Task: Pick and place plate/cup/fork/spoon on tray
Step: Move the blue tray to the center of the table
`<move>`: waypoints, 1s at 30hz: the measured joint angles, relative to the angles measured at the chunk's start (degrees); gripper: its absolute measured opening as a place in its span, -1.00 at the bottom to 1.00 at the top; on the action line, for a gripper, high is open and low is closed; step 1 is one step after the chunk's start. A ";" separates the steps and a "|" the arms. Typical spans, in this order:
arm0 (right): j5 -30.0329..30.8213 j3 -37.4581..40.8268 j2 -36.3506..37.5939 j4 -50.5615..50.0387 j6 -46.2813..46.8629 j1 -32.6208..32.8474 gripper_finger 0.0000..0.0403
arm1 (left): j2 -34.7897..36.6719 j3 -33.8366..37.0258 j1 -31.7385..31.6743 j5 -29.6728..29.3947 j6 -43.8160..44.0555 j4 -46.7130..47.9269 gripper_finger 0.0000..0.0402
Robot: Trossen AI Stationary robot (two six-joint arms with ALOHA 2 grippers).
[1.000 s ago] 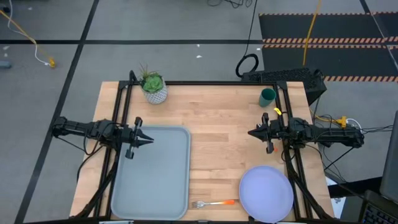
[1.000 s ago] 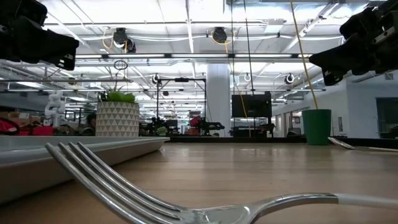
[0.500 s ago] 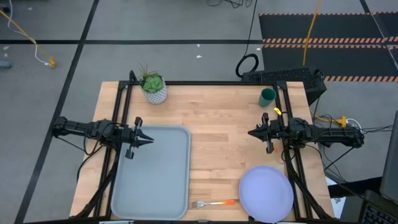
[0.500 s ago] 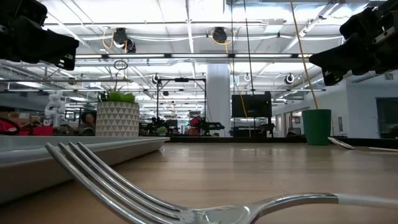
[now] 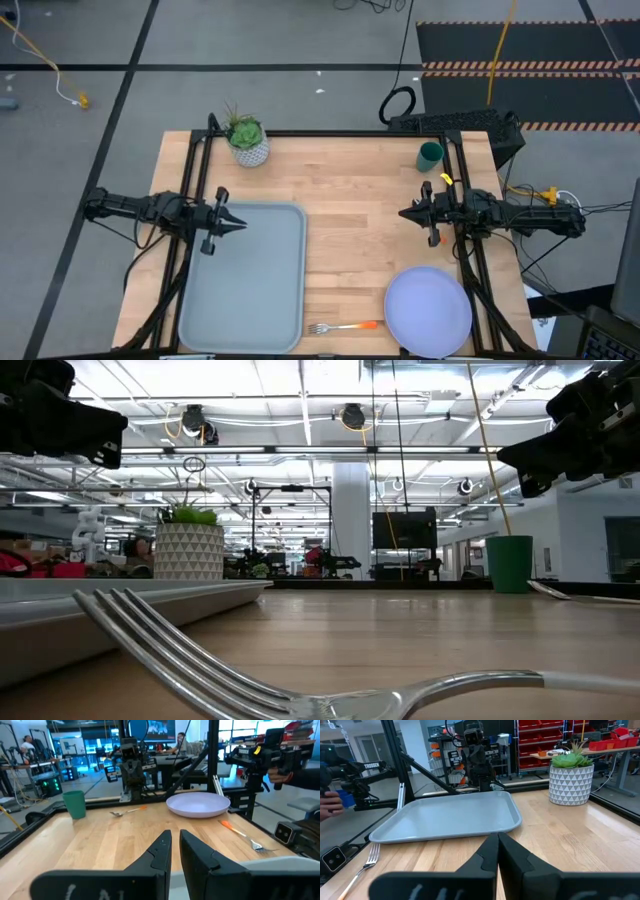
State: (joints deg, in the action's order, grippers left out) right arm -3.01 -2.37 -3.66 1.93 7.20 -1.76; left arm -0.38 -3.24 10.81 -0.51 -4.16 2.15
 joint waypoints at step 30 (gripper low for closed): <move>0.20 0.00 0.00 2.38 -2.84 -0.02 -1.00 | 0.00 0.00 0.00 -0.44 1.91 -10.11 -0.79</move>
State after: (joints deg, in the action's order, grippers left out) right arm -2.81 -2.37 -3.66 4.31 4.36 -1.78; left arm -0.38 -3.24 10.81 -0.96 -2.25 -7.96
